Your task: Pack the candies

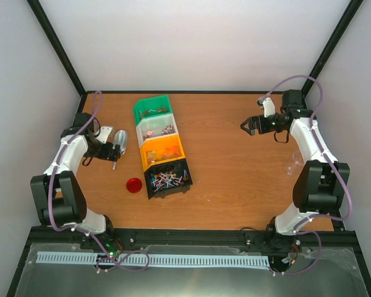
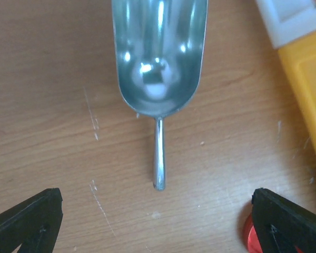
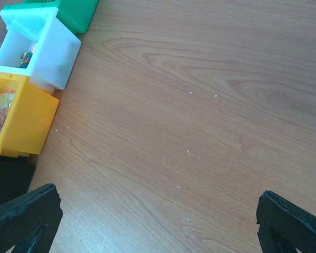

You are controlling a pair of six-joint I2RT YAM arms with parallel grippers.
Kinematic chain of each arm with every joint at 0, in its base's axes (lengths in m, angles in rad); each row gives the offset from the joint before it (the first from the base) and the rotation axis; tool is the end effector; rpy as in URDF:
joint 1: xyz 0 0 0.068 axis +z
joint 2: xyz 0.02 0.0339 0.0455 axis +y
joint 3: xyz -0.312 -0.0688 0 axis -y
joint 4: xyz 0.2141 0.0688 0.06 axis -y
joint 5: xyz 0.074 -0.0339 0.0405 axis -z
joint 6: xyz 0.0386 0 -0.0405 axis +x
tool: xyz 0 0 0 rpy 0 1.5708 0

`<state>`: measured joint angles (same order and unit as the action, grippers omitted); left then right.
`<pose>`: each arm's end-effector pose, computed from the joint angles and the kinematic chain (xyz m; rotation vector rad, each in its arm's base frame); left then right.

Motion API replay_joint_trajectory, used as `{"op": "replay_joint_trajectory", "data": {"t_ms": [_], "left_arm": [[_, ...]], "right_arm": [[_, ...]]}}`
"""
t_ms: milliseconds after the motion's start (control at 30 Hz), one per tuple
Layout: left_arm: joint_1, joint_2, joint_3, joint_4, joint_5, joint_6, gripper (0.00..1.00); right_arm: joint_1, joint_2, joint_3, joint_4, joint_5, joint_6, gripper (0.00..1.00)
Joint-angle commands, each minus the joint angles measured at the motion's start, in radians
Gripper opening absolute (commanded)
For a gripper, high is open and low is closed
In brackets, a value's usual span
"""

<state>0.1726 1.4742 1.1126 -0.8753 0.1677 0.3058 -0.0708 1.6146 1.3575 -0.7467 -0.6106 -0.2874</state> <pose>0.2455 0.0363 0.2986 0.2240 2.7673 -0.1158 0.3135 0.0000 0.3397 -0.4813 2.3758 0.6233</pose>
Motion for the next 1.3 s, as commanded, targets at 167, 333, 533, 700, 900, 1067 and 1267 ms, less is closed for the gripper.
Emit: {"op": "replay_joint_trajectory", "data": {"t_ms": [167, 333, 533, 700, 900, 1067, 1267], "left_arm": [[0.007, 0.012, -0.133, 0.153, -0.01, 0.107, 0.96], [0.008, 0.046, -0.175, 0.235, -0.007, 0.113, 0.89], [0.006, 0.111, -0.189, 0.314, -0.012, 0.139, 0.73], [0.006, 0.169, -0.186, 0.377, -0.027, 0.15, 0.61], [0.005, 0.219, -0.197, 0.437, -0.045, 0.181, 0.39], [0.005, 0.24, -0.188, 0.437, -0.057, 0.187, 0.22], [0.005, 0.22, -0.173, 0.404, -0.057, 0.205, 0.06]], "right_arm": [[0.012, 0.042, 0.062, -0.02, -0.02, 0.023, 1.0], [0.012, 0.043, 0.061, -0.018, -0.018, 0.033, 1.0], [0.012, 0.057, 0.067, 0.015, 0.011, 0.101, 1.0], [0.012, 0.067, 0.079, 0.039, 0.03, 0.134, 1.0], [0.013, 0.076, 0.101, 0.058, 0.002, 0.123, 1.0], [0.015, 0.083, 0.129, 0.072, -0.014, 0.127, 1.0], [0.049, 0.069, 0.134, 0.113, 0.0, 0.169, 1.0]]}}
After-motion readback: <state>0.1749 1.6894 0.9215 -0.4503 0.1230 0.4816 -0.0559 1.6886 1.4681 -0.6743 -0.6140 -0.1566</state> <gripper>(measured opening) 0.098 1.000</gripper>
